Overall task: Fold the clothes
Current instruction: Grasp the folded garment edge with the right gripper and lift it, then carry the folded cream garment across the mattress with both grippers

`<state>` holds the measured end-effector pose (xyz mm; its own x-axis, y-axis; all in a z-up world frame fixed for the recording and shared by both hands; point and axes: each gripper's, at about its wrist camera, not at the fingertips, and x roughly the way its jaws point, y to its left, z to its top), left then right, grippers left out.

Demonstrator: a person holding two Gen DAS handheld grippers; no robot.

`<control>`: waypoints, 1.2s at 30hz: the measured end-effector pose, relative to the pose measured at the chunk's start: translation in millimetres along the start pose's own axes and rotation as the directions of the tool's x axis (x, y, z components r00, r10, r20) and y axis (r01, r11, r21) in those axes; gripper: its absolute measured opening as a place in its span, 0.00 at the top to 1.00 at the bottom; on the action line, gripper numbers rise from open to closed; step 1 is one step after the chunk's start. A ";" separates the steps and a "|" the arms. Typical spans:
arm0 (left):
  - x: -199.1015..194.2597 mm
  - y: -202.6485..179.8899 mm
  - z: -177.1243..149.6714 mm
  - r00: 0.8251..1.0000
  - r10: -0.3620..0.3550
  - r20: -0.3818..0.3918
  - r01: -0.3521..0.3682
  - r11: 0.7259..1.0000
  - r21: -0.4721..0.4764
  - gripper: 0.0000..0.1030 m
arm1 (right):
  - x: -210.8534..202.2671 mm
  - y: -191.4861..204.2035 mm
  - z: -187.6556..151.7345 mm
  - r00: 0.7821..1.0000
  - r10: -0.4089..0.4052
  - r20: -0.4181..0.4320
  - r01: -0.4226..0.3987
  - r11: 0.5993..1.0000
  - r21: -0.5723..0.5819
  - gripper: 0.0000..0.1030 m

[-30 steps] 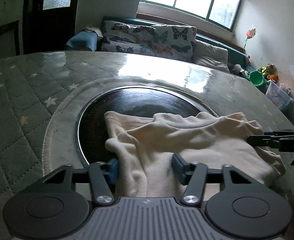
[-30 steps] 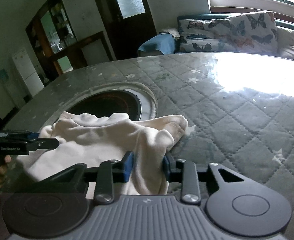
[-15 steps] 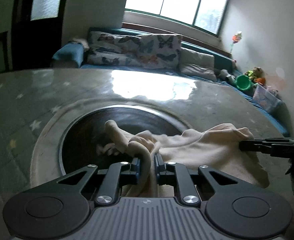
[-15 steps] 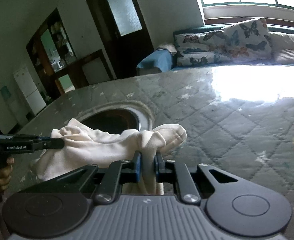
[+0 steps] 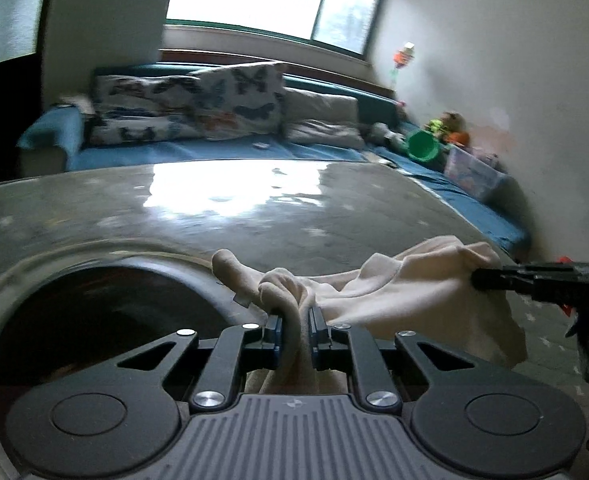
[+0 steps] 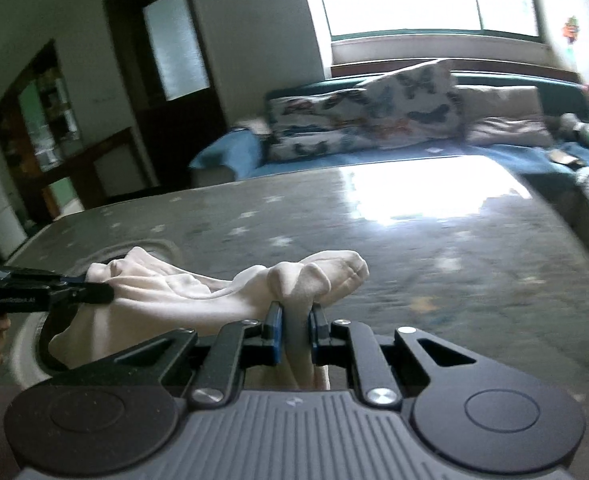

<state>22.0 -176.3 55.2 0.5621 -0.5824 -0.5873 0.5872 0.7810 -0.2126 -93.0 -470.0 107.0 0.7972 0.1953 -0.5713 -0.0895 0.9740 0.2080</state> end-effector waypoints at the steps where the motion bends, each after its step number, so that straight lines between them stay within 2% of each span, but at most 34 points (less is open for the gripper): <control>1: 8.2 -6.0 2.1 1.000 -0.012 -0.006 0.012 1.000 0.007 0.86 | -3.1 -6.5 0.9 1.000 -0.024 0.003 0.024 1.000 0.000 0.89; 7: 55.9 -46.7 17.8 0.996 -0.085 -0.039 0.087 0.994 0.063 0.86 | -21.0 -51.1 5.8 0.985 -0.171 0.006 0.171 0.985 0.020 0.89; 14: 98.6 -99.3 36.5 0.984 -0.164 -0.069 0.172 0.977 0.129 0.86 | -40.3 -93.7 8.7 0.941 -0.336 0.033 0.335 0.941 0.046 0.89; 18: 119.8 -120.0 33.1 0.985 -0.147 -0.090 0.160 0.974 0.161 0.80 | -36.3 -115.4 1.6 0.917 -0.399 -0.013 0.398 0.914 0.081 0.88; 20: 125.9 -124.4 29.3 0.989 -0.118 -0.094 0.133 0.976 0.172 0.70 | -29.2 -124.9 -6.9 0.909 -0.415 -0.051 0.418 0.904 0.093 0.87; 22: 127.8 -123.1 25.9 0.992 -0.092 -0.089 0.108 0.976 0.188 0.66 | -26.3 -131.2 -15.4 0.899 -0.432 -0.071 0.438 0.894 0.097 0.83; 26: 125.2 -112.0 22.8 0.994 -0.068 -0.086 0.083 0.978 0.191 0.61 | -32.6 -135.0 -18.1 0.886 -0.462 -0.045 0.464 0.878 0.113 0.82; 28: 122.1 -107.5 22.0 0.995 -0.054 -0.081 0.069 0.979 0.192 0.61 | -36.0 -128.0 -13.7 0.891 -0.454 -0.016 0.453 0.887 0.088 0.82; 30: 116.3 -108.1 21.8 0.997 -0.047 -0.063 0.059 0.977 0.205 0.61 | -33.9 -119.8 -7.6 0.911 -0.412 0.000 0.411 0.908 0.077 0.82; 33: 108.1 -112.3 23.6 0.998 -0.050 -0.038 0.058 0.971 0.231 0.61 | -15.3 -109.7 2.6 0.940 -0.341 -0.011 0.341 0.939 0.052 0.82; 36: 103.2 -118.3 28.6 0.997 -0.069 -0.019 0.071 0.965 0.252 0.61 | 8.0 -107.9 9.3 0.952 -0.302 -0.042 0.303 0.952 0.035 0.82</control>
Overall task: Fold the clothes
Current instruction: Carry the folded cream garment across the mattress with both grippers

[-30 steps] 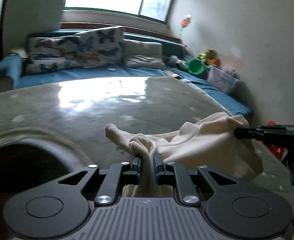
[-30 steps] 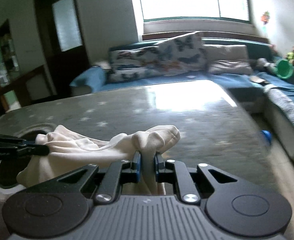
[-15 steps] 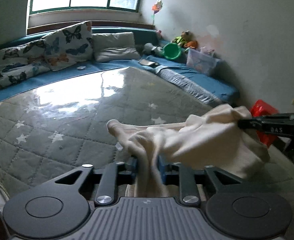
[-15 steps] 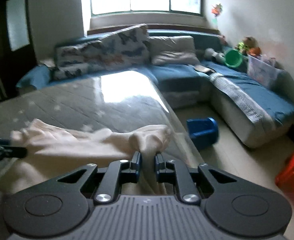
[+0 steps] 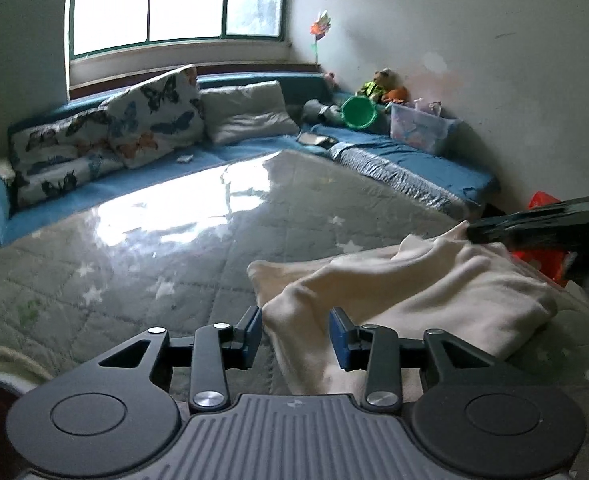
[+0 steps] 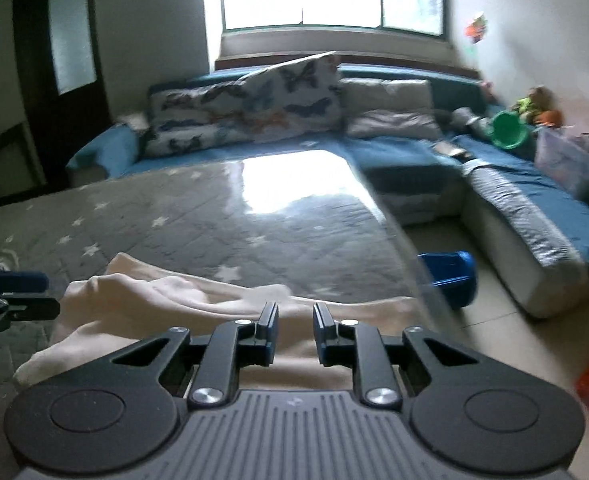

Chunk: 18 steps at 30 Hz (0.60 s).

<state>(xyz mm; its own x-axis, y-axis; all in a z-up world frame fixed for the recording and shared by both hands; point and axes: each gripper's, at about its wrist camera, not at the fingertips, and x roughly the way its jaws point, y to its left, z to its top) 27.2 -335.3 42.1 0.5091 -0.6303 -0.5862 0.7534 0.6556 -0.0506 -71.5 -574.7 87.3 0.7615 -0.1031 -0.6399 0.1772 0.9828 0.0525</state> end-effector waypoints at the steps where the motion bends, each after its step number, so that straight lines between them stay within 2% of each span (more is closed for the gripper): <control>1: -0.6 -1.4 2.7 1.000 -0.011 0.007 0.011 1.000 0.007 0.61 | 5.3 1.4 1.9 1.000 0.006 -0.006 -0.006 1.000 0.000 0.82; 6: 9.3 -7.5 17.9 0.997 -0.065 0.032 0.063 0.997 0.039 0.55 | 28.3 -0.7 11.4 0.997 0.059 -0.050 -0.059 0.998 0.017 0.77; 13: 50.2 -18.4 31.2 0.988 -0.154 -0.031 0.156 0.986 0.059 0.49 | 39.2 2.3 12.4 0.993 0.075 -0.086 -0.078 0.997 -0.029 0.77; 18: 75.3 -20.2 31.0 0.987 -0.139 -0.080 0.145 0.987 0.074 0.48 | 46.2 5.3 13.9 0.992 0.076 -0.103 -0.083 0.994 -0.068 0.77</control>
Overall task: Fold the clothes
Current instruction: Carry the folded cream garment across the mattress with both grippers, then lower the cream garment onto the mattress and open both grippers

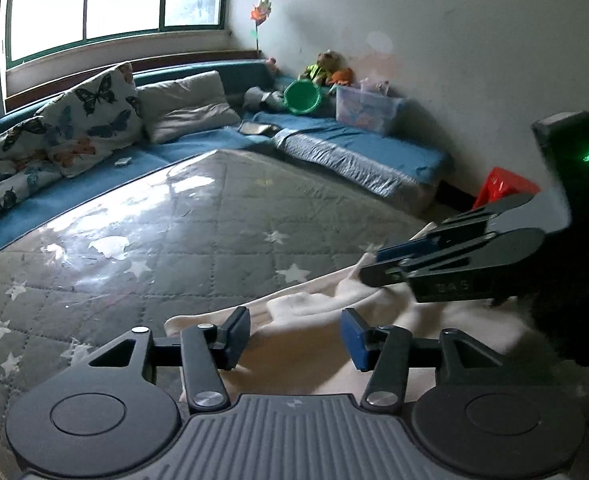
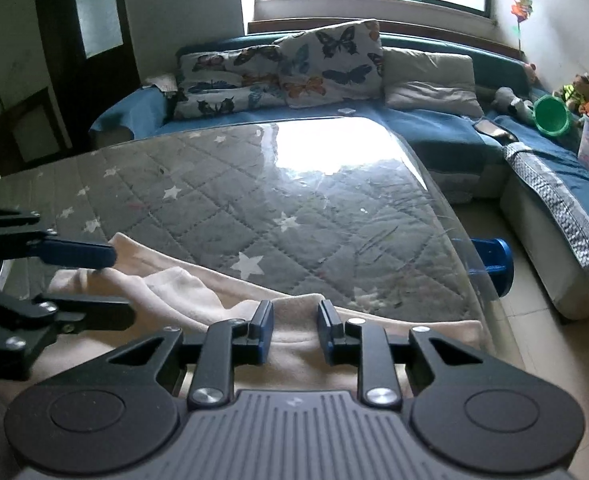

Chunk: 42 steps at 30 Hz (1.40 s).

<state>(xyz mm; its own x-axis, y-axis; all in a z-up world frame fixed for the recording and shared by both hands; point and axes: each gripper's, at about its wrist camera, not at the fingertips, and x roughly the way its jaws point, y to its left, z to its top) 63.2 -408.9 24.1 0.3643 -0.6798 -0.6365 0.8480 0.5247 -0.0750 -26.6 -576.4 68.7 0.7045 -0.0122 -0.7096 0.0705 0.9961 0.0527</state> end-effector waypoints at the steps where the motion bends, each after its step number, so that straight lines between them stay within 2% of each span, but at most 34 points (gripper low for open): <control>1: 3.5 1.3 -0.6 1.000 -0.004 -0.010 0.004 1.000 -0.006 0.48 | 0.5 0.8 0.0 1.000 -0.001 0.000 0.001 1.000 -0.009 0.76; 8: 12.6 2.3 -7.2 0.999 -0.028 -0.028 0.027 1.000 -0.008 0.50 | 4.6 2.7 1.2 1.000 -0.023 0.012 0.023 0.999 -0.023 0.70; 9: 12.8 1.8 -7.7 0.999 -0.036 -0.024 0.036 0.999 -0.005 0.50 | 4.9 2.2 1.2 1.000 -0.021 0.014 0.021 1.000 -0.022 0.72; 10: 13.0 1.4 -8.1 0.999 -0.044 -0.020 0.044 0.999 -0.002 0.50 | 5.0 1.8 1.1 1.000 -0.020 0.017 0.020 1.000 -0.021 0.80; 11: 12.9 1.0 -8.7 0.998 -0.054 -0.015 0.054 0.999 -0.001 0.60 | 4.2 1.5 1.2 1.000 -0.022 0.019 0.022 1.000 -0.019 0.87; 12: 12.6 0.5 -9.3 0.998 -0.057 -0.008 0.057 0.998 0.003 0.65 | 2.7 1.1 1.5 0.999 -0.022 0.024 0.022 1.000 -0.021 0.94; 14: 10.9 -0.1 -10.3 0.999 -0.050 0.013 0.050 0.999 0.014 0.84 | -2.6 1.2 2.5 0.999 -0.031 0.043 0.032 0.999 -0.023 0.96; 17: 4.6 4.8 -9.2 0.997 -0.049 0.061 0.049 0.999 -0.002 0.89 | -14.7 2.8 6.0 0.994 -0.039 0.104 0.041 0.999 -0.020 0.97; 21: -1.7 2.0 -8.8 0.990 0.007 0.140 -0.010 1.000 0.023 0.89 | -20.7 1.6 11.0 0.983 -0.076 0.168 0.075 0.997 0.010 0.96; 22: -1.0 0.2 -9.3 0.989 0.025 0.149 -0.030 0.999 0.033 0.89 | -15.4 0.1 12.1 0.985 -0.083 0.149 0.082 0.997 0.014 0.96; 25: 8.9 -2.3 -12.2 0.991 0.050 0.120 -0.056 0.997 0.046 0.88 | -5.7 -1.3 10.4 0.991 -0.088 0.106 0.087 0.996 0.014 0.95; 27: 13.6 -1.2 -13.8 0.993 0.054 0.101 -0.058 0.998 0.036 0.88 | -11.5 -0.5 9.0 0.988 -0.095 0.121 0.094 0.995 0.016 0.92; 30: 14.3 1.3 -14.5 0.994 0.057 0.088 -0.060 0.998 0.026 0.84 | -25.2 5.7 6.3 0.990 -0.061 0.130 0.062 0.998 -0.003 0.91; 35: 0.5 4.1 -11.6 0.991 0.090 0.099 -0.091 0.996 0.005 0.71 | -30.2 18.4 -9.8 0.995 -0.014 0.095 0.018 0.999 -0.041 0.89; 37: -10.2 6.7 -12.0 0.991 0.095 0.097 -0.096 0.995 0.007 0.70 | -32.1 24.1 -16.5 0.995 -0.025 0.098 0.030 0.998 -0.056 0.85; 38: -15.7 8.1 -12.3 0.990 0.100 0.095 -0.101 0.995 0.008 0.67 | -34.0 27.6 -19.6 0.994 -0.030 0.104 0.037 0.997 -0.065 0.84; 40: -28.7 12.4 -14.4 0.988 0.117 0.098 -0.118 0.993 0.006 0.59 | -39.4 36.9 -25.0 0.994 -0.001 0.106 0.009 0.997 -0.077 0.73; 42: -39.1 16.4 -17.4 0.986 0.140 0.088 -0.141 0.990 -0.002 0.56 | -40.0 48.4 -29.3 0.995 0.026 0.099 -0.017 0.996 -0.089 0.68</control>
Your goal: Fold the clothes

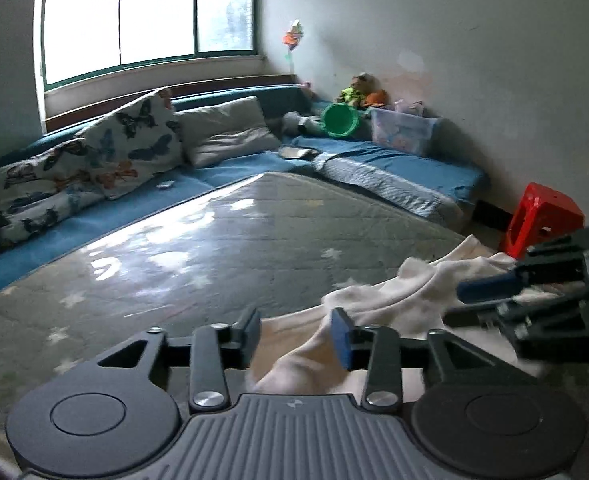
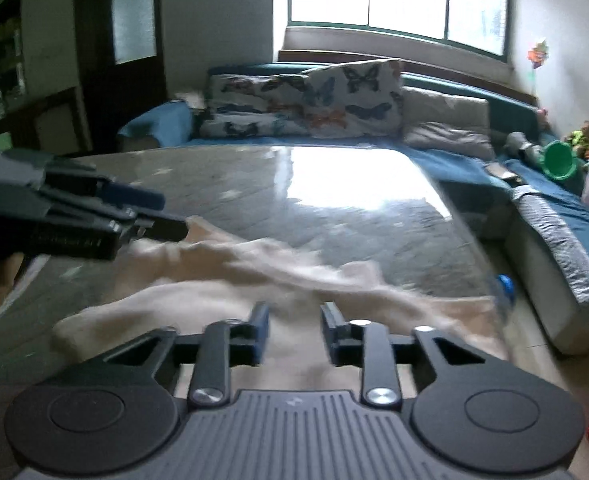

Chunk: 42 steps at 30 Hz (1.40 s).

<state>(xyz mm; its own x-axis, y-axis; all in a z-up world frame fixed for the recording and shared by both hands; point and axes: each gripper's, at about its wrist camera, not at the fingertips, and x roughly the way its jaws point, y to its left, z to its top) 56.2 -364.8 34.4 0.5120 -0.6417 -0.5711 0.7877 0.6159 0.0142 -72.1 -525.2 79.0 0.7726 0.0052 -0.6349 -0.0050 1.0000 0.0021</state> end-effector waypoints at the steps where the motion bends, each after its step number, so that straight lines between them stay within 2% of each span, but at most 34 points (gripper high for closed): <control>1: -5.4 2.7 -1.6 1.000 0.010 -0.011 -0.010 1.000 -0.004 0.55 | 0.0 6.4 -2.7 1.000 0.000 0.001 0.000 1.000 -0.013 0.68; 3: -18.0 6.3 -7.4 1.000 0.019 -0.016 -0.019 1.000 -0.017 0.55 | -1.7 21.0 -7.9 1.000 -0.017 0.015 0.017 0.999 -0.052 0.67; 6: -35.3 3.0 -19.1 1.000 -0.007 -0.020 0.007 1.000 -0.021 0.55 | -2.2 34.3 -13.7 1.000 -0.001 0.015 0.002 0.999 -0.055 0.63; 10: -45.7 -13.5 -38.1 0.999 -0.016 -0.042 0.018 0.999 0.036 0.55 | -1.4 54.3 -16.7 0.998 -0.035 0.048 0.040 0.994 -0.106 0.63; 13: -46.3 -18.3 -49.6 0.998 0.010 -0.056 -0.006 0.998 0.062 0.55 | -3.4 63.5 -16.9 0.997 -0.044 0.068 0.052 0.992 -0.119 0.62; 16: -43.7 -12.3 -53.7 0.997 0.021 -0.072 -0.019 1.000 0.024 0.55 | -7.3 69.9 -16.7 0.994 -0.048 0.093 0.059 0.991 -0.122 0.55; 19: -47.1 -3.7 -54.8 0.997 0.023 -0.080 -0.025 0.999 -0.025 0.55 | -4.4 75.5 -19.2 0.998 -0.033 0.059 0.041 0.989 -0.144 0.55; 21: -52.8 2.2 -56.0 0.996 0.026 -0.088 -0.031 0.998 -0.055 0.54 | -9.0 83.3 -18.1 0.996 -0.042 0.076 0.054 0.984 -0.168 0.55; 25: -72.5 17.8 -63.0 0.992 0.068 -0.105 -0.078 0.992 -0.097 0.46 | -18.1 97.7 -9.9 0.996 0.041 0.078 -0.029 0.988 -0.149 0.48; 30: -105.0 36.6 -75.3 0.981 0.152 -0.120 -0.168 0.975 -0.146 0.32 | -10.2 124.9 -0.4 0.985 0.168 0.026 -0.164 0.979 -0.119 0.44; 32: -119.0 44.7 -81.4 0.973 0.194 -0.125 -0.213 0.963 -0.163 0.24 | -4.2 136.7 3.5 0.980 0.200 0.016 -0.197 0.973 -0.118 0.41; 36: -142.8 63.4 -98.6 0.942 0.289 -0.171 -0.319 0.929 -0.185 0.23 | 6.3 161.3 6.1 0.969 0.247 -0.012 -0.247 0.962 -0.118 0.40; 39: -162.3 77.4 -113.9 0.922 0.340 -0.184 -0.375 0.902 -0.211 0.16 | 14.0 179.4 6.5 0.963 0.267 -0.027 -0.269 0.954 -0.135 0.39; 42: -181.6 92.2 -129.0 0.896 0.397 -0.198 -0.437 0.868 -0.238 0.15 | 20.0 195.5 7.4 0.959 0.282 -0.038 -0.285 0.946 -0.153 0.37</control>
<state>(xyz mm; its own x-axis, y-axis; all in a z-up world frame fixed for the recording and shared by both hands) -8.3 -132.5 33.5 0.7038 -0.2404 -0.6685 0.3784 0.9232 0.0663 -52.9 -329.5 72.4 0.7149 0.2871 -0.6376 -0.3218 0.9446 0.0644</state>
